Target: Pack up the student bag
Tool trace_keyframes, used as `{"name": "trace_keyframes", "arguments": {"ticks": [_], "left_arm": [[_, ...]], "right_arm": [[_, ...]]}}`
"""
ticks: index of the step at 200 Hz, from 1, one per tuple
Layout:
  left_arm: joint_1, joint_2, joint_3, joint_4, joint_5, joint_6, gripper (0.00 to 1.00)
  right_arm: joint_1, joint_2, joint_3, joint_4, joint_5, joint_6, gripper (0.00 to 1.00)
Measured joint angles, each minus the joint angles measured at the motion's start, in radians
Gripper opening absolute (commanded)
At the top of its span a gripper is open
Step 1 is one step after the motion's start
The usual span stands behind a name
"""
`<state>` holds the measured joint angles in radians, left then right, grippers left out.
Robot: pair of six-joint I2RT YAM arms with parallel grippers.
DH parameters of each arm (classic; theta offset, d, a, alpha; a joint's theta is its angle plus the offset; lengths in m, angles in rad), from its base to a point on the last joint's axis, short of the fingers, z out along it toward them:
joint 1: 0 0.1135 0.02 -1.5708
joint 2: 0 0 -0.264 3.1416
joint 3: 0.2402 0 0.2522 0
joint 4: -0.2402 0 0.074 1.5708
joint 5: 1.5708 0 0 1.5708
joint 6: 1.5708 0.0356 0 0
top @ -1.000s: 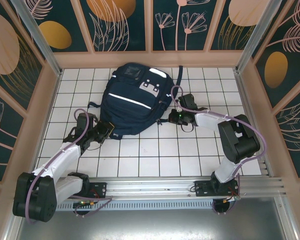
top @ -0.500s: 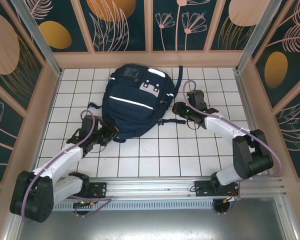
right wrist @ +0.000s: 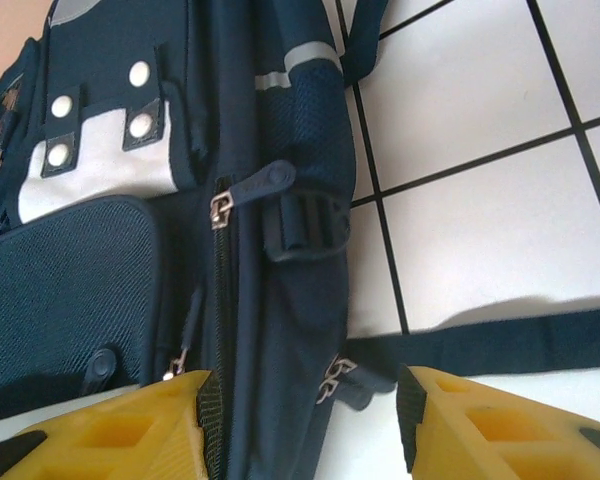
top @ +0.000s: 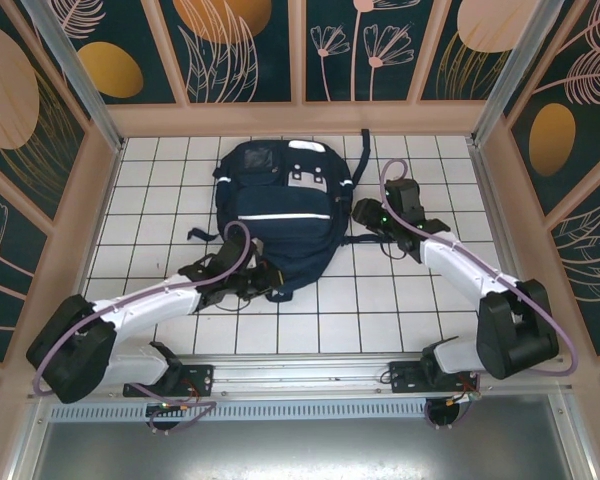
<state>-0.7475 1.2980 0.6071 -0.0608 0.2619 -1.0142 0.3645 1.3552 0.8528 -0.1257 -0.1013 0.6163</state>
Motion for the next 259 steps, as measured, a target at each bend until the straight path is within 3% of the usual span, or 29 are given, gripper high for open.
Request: {"name": "trace_keyframes", "arguments": {"ticks": [50,81,124,161,189,195,204,210,214,215,217,219,241,259], "left_arm": [[-0.098,0.015,0.011,0.004,0.031,0.000,0.19],[-0.158,0.015,0.000,0.002,0.059,0.000,0.16],[-0.179,-0.035,-0.037,-0.022,0.071,0.000,0.15],[-0.188,-0.107,-0.089,-0.027,0.097,-0.009,0.48],[-0.194,-0.104,-0.103,-0.023,0.132,0.007,0.64],[-0.195,-0.104,-0.103,-0.023,0.135,0.016,0.74],[-0.196,-0.104,-0.102,-0.023,0.138,0.032,0.98],[-0.197,-0.104,-0.101,-0.027,0.143,0.052,0.99],[-0.197,-0.105,-0.097,-0.034,0.146,0.069,0.99],[-0.197,-0.105,-0.097,-0.036,0.146,0.072,0.98],[-0.198,-0.105,-0.094,-0.042,0.147,0.074,0.99],[-0.198,-0.106,-0.091,-0.047,0.146,0.081,0.99],[-0.198,-0.153,-0.046,-0.129,0.141,0.183,0.99],[-0.201,-0.240,0.023,-0.221,0.099,0.270,0.99]], "right_arm": [[-0.019,-0.060,-0.034,-0.011,0.000,0.000,0.51],[-0.019,-0.072,-0.046,-0.013,0.000,0.000,0.51],[-0.022,-0.074,-0.050,-0.014,0.000,0.000,0.51],[-0.023,-0.075,-0.050,-0.014,0.000,0.000,0.52],[-0.023,-0.092,-0.062,-0.005,-0.002,-0.001,0.54],[-0.023,-0.102,-0.070,-0.002,-0.004,-0.001,0.55],[-0.023,-0.119,-0.082,0.005,-0.005,-0.004,0.56],[-0.023,-0.132,-0.087,0.006,-0.005,-0.008,0.58],[-0.023,-0.143,-0.090,0.010,-0.005,-0.009,0.79],[-0.023,-0.144,-0.091,0.010,-0.005,-0.010,0.79],[-0.023,-0.149,-0.092,0.011,-0.005,-0.012,0.94],[-0.023,-0.155,-0.092,0.010,-0.004,-0.010,0.98],[-0.008,-0.217,-0.093,0.018,0.003,-0.062,0.99],[0.060,-0.274,-0.066,-0.020,0.092,-0.120,0.99]]}}
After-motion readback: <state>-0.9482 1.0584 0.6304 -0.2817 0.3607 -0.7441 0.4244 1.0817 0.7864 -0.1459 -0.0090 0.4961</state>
